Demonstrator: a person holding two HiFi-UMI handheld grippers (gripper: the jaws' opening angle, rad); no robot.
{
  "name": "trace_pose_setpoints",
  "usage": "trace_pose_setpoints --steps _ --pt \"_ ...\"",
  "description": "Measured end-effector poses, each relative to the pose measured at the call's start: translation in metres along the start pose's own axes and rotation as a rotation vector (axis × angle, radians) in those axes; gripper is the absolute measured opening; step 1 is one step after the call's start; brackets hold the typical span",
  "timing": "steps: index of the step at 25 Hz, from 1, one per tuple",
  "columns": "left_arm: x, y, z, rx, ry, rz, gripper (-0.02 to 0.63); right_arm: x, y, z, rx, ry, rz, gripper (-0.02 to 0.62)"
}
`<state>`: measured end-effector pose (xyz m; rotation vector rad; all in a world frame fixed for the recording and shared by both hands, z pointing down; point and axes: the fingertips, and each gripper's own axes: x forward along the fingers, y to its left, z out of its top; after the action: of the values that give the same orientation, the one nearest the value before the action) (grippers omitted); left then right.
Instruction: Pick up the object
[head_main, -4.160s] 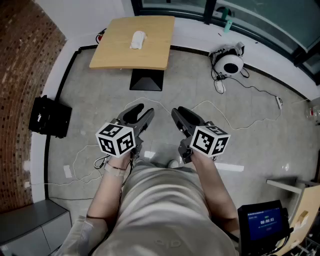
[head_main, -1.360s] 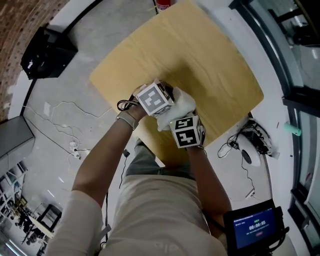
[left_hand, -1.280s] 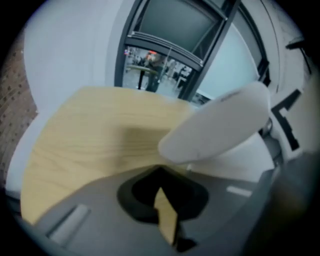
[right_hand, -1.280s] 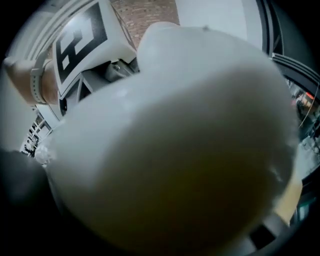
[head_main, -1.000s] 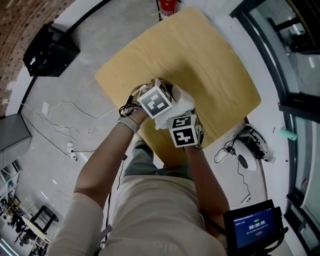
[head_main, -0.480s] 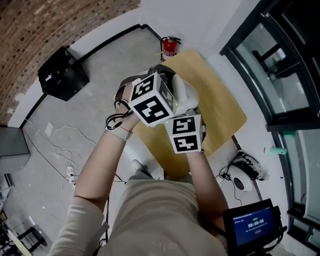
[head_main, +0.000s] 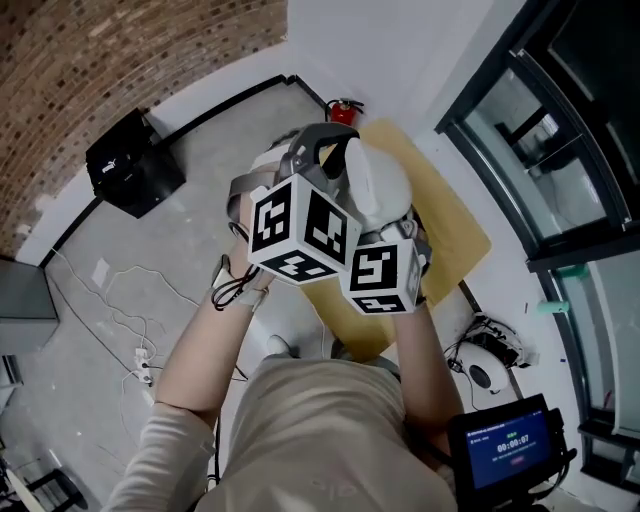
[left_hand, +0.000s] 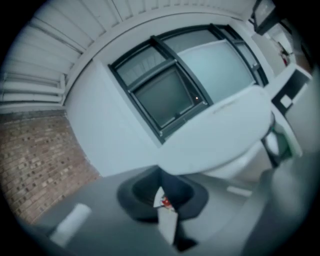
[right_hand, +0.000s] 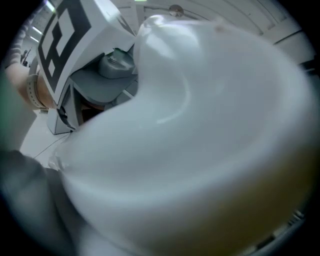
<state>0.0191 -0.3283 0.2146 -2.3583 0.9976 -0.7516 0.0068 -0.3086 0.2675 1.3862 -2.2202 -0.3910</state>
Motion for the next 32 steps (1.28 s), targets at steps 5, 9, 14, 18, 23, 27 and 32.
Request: trace_pose_setpoints --steps 5,9,14,18,23,27,32 --pt "-0.018 0.009 0.015 0.041 -0.061 0.143 -0.014 -0.009 -0.011 0.010 -0.141 -0.066 -0.094 0.036" --pt "-0.053 0.008 0.029 0.067 -0.115 0.240 -0.014 -0.034 -0.003 0.039 -0.219 -0.135 -0.179 0.035" --pt "-0.069 0.003 0.050 0.116 -0.187 0.333 -0.017 -0.055 -0.016 0.047 -0.295 -0.182 -0.338 0.035" --pt "-0.095 -0.009 0.067 0.149 -0.253 0.393 -0.017 -0.084 -0.016 0.055 -0.335 -0.215 -0.457 0.034" --pt "-0.111 -0.018 0.075 0.154 -0.297 0.421 -0.017 -0.102 -0.014 0.057 -0.361 -0.229 -0.505 0.035" --pt "-0.107 -0.022 0.076 0.148 -0.294 0.414 -0.017 -0.102 -0.016 0.052 -0.354 -0.221 -0.500 0.034" --pt "-0.107 -0.023 0.076 0.150 -0.296 0.414 -0.017 -0.103 -0.016 0.051 -0.351 -0.219 -0.504 0.034"
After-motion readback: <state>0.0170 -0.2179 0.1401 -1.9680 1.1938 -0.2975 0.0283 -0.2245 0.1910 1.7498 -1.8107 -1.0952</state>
